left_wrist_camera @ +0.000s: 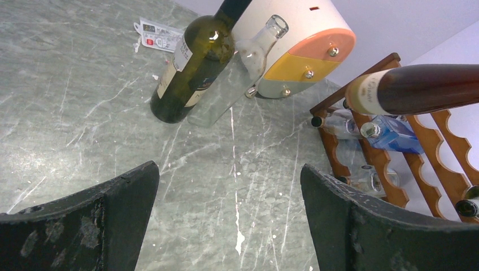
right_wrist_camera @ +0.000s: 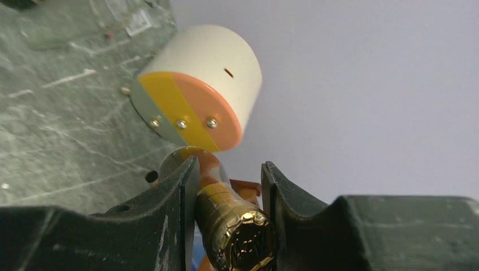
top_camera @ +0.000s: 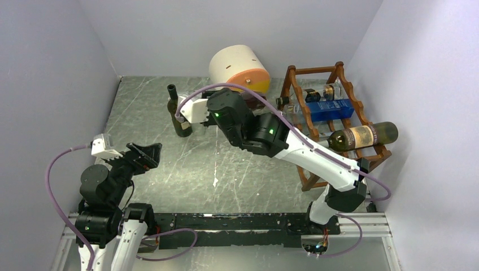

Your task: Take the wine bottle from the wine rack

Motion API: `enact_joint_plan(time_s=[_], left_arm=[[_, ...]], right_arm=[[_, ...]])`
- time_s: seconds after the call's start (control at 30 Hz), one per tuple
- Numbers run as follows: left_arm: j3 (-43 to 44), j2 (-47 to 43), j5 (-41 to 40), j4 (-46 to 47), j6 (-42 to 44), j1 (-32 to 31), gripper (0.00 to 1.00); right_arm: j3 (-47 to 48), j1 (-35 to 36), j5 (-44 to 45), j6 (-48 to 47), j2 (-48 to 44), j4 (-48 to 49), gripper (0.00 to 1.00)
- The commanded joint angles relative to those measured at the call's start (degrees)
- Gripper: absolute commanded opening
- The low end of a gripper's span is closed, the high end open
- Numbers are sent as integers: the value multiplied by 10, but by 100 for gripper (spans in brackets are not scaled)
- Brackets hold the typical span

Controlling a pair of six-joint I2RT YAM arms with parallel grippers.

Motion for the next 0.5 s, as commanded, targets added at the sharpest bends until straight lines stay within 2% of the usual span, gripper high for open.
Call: enact_joint_plan(time_s=[0.0, 0.27, 0.47], left_arm=[[-5, 0, 13, 19, 7, 8, 99], [-6, -1, 15, 19, 8, 7, 99], [-5, -3, 14, 18, 8, 7, 99]], right_arm=[[32, 5, 25, -29, -26, 74, 0], [2, -21, -87, 100, -28, 79, 0], [-41, -71, -186, 170, -42, 109, 0]])
